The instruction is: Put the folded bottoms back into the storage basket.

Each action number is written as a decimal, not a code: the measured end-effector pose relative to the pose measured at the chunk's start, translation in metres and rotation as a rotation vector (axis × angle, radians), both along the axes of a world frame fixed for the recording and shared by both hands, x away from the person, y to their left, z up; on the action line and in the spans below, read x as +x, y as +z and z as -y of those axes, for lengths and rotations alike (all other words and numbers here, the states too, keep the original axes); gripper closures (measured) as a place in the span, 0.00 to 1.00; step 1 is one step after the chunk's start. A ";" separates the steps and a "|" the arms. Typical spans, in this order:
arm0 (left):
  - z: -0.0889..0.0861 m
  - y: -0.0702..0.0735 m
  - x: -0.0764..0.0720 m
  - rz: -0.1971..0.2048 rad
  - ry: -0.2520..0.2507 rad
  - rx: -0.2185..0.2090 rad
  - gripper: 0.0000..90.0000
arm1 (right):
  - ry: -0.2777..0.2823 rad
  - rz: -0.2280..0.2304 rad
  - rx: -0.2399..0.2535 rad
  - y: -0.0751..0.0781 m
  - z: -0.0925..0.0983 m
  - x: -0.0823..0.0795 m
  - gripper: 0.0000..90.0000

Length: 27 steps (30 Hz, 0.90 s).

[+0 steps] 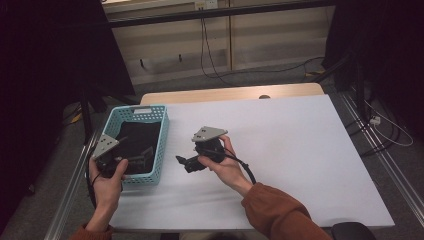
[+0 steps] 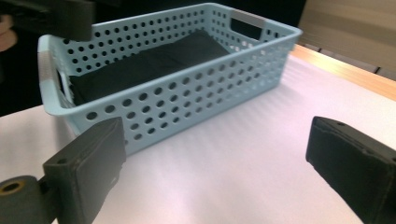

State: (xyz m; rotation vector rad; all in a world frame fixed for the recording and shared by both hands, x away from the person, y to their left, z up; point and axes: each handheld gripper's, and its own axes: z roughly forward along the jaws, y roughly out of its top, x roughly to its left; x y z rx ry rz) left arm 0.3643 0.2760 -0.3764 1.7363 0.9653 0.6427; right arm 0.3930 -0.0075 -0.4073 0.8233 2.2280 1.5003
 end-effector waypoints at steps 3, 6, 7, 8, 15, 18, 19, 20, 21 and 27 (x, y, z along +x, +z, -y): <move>0.007 -0.001 -0.004 0.006 -0.016 0.003 0.05 | -0.015 0.010 0.009 0.000 0.008 -0.004 0.05; 0.014 -0.003 -0.007 0.010 -0.026 0.001 0.05 | -0.027 0.026 0.008 0.001 0.017 -0.009 0.05; 0.016 -0.004 -0.008 0.007 -0.034 -0.004 0.05 | -0.031 0.031 0.001 0.001 0.020 -0.011 0.05; 0.017 -0.005 -0.008 0.003 -0.032 -0.011 0.05 | -0.037 0.033 -0.001 0.001 0.023 -0.012 0.05; 0.025 -0.012 -0.014 0.009 -0.056 -0.011 0.04 | -0.079 0.043 0.006 -0.003 0.050 -0.024 0.05; 0.028 -0.013 -0.015 0.015 -0.064 -0.005 0.04 | -0.106 0.047 0.005 -0.004 0.063 -0.029 0.05; 0.029 -0.013 -0.015 0.014 -0.067 -0.006 0.04 | -0.114 0.048 0.003 -0.005 0.067 -0.030 0.05; 0.030 -0.014 -0.015 0.018 -0.060 -0.007 0.04 | -0.125 0.052 0.004 -0.006 0.073 -0.032 0.05; 0.030 -0.015 -0.015 0.017 -0.060 -0.004 0.05 | -0.138 0.052 0.005 -0.006 0.078 -0.034 0.05; 0.032 -0.019 -0.018 0.019 -0.078 -0.004 0.05 | -0.219 0.056 0.016 -0.009 0.112 -0.046 0.05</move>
